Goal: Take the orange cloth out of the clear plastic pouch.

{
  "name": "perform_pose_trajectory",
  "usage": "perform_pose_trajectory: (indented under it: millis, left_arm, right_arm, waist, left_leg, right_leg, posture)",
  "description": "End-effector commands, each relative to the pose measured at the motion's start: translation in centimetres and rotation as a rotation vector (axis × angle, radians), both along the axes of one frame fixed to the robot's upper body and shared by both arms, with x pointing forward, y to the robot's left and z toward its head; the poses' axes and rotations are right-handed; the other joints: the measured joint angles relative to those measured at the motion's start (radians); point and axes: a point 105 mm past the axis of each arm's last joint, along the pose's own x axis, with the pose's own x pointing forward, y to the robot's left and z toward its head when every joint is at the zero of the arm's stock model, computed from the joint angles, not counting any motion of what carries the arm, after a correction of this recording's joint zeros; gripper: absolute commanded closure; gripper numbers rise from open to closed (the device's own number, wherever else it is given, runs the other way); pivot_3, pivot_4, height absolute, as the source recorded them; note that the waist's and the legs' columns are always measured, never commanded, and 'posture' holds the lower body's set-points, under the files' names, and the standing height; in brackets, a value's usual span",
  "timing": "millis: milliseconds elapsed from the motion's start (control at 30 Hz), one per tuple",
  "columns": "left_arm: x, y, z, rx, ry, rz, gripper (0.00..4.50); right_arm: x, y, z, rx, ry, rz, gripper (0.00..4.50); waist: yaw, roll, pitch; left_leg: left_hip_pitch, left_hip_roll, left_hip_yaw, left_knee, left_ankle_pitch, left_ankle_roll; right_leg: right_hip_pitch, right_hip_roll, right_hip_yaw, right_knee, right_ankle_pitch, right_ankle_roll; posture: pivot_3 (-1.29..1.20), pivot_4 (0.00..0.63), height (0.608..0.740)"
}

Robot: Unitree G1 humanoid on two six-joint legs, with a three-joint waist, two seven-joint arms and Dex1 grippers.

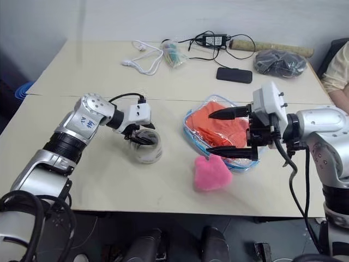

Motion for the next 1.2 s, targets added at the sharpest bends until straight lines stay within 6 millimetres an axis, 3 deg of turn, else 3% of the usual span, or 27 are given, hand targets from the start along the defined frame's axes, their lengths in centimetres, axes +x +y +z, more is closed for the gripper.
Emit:
perform_pose_trajectory:
  millis: [33, 167, 233, 400, 467, 500, 600, 733, 833, 967, 1200]
  left_arm:
    - [-0.4, 0.2, 0.7, -0.013, -0.008, -0.010, 2.75]
    - [-1.4, 1.1, 0.9, -0.031, 0.013, -0.002, 3.99]
    - [-1.7, 2.7, 0.9, -0.033, 0.013, 0.069, 4.21]
    - [-2.3, 7.8, 1.3, -0.107, -0.014, 0.372, 4.22]
    - [-3.2, 11.2, 1.2, -0.111, -0.033, 0.522, 4.22]
    - [-4.0, 14.1, 1.0, -0.112, -0.051, 0.638, 4.22]
    - [-7.1, 20.2, 0.9, -0.169, -0.041, 0.925, 4.22]
    - [-10.9, 28.2, 0.5, -0.164, -0.097, 1.297, 4.22]
    - [-12.9, 32.0, 0.6, -0.209, -0.144, 1.481, 4.22]
    - [-14.4, 35.2, 0.3, -0.339, -0.183, 1.660, 4.22]
    - [-15.7, 36.8, -0.5, -0.296, -0.194, 1.761, 2.08]
  right_arm:
    - [-0.5, 0.5, 0.8, 0.001, -0.042, 0.021, 0.00]
    - [-0.2, 0.7, 0.4, 0.005, -0.034, 0.021, 0.00]
    - [-0.1, 1.0, 0.2, 0.005, -0.029, 0.029, 0.00]
    - [0.6, 1.6, 0.0, 0.015, -0.028, 0.044, 0.00]
    - [0.8, 2.1, 0.0, 0.023, -0.027, 0.060, 0.00]
    - [0.9, 2.5, 0.0, 0.027, -0.025, 0.076, 0.00]
    - [1.0, 3.4, 0.0, 0.037, -0.020, 0.115, 0.00]
    - [1.2, 4.1, -0.1, 0.037, -0.010, 0.156, 0.00]
    - [1.4, 4.6, 0.0, 0.038, -0.002, 0.180, 0.00]
    - [1.8, 5.0, 0.1, 0.027, 0.001, 0.214, 0.00]
    - [2.2, 5.1, 0.3, 0.019, -0.006, 0.230, 0.00]
  waist:
    - [0.000, 0.000, 0.000]
    - [-0.001, 0.000, 0.000]
    - [-0.003, 0.000, 0.000]
    - [-0.020, 0.000, 0.000]
    - [-0.025, 0.000, 0.000]
    - [-0.030, 0.000, 0.000]
    - [-0.056, 0.000, 0.000]
    - [-0.050, 0.000, 0.000]
    - [-0.041, -0.001, -0.001]
    - [-0.029, -0.002, -0.001]
    - [-0.026, -0.004, -0.002]
  left_leg:
    - [0.000, 0.000, 0.000, 0.000, 0.000, 0.000]
    - [0.000, 0.000, 0.000, 0.000, 0.000, 0.000]
    - [0.000, 0.000, 0.000, 0.000, 0.000, 0.000]
    - [0.001, 0.001, -0.005, 0.000, 0.000, 0.000]
    - [0.001, 0.001, -0.009, 0.000, 0.000, 0.000]
    - [0.001, 0.002, -0.008, 0.000, 0.000, 0.000]
    - [0.004, 0.007, -0.008, -0.003, 0.000, 0.000]
    - [0.004, 0.007, -0.008, -0.004, 0.000, -0.001]
    - [0.004, 0.007, -0.008, -0.003, 0.000, -0.001]
    - [0.004, 0.006, -0.008, -0.003, 0.000, -0.001]
    - [0.004, 0.006, -0.008, -0.003, -0.001, -0.001]
  right_leg:
    - [0.000, 0.000, 0.000, 0.000, 0.000, 0.000]
    - [0.000, 0.000, 0.000, 0.000, 0.000, 0.000]
    - [0.000, 0.000, 0.001, 0.001, 0.000, 0.000]
    - [0.000, 0.000, 0.001, 0.001, 0.000, 0.000]
    - [0.000, 0.000, 0.001, 0.002, 0.000, 0.000]
    - [0.000, 0.000, 0.001, 0.002, 0.000, 0.000]
    - [0.000, 0.000, 0.002, 0.002, 0.000, 0.000]
    - [-0.001, 0.001, 0.001, 0.002, 0.000, -0.001]
    - [-0.001, 0.000, 0.002, 0.002, 0.000, -0.001]
    - [-0.001, -0.001, 0.002, 0.002, 0.000, -0.001]
    - [-0.001, -0.001, 0.002, 0.003, 0.000, -0.001]
  posture:
    - [0.00, 0.150, 0.740]
    - [0.00, 0.150, 0.740]
    - [0.00, 0.150, 0.740]
    - [0.00, 0.150, 0.740]
    - [0.00, 0.150, 0.740]
    - [0.00, 0.150, 0.740]
    - [0.00, 0.150, 0.740]
    - [0.00, 0.150, 0.740]
    - [0.00, 0.150, 0.740]
    - [0.00, 0.150, 0.740]
    - [0.00, 0.150, 0.740]
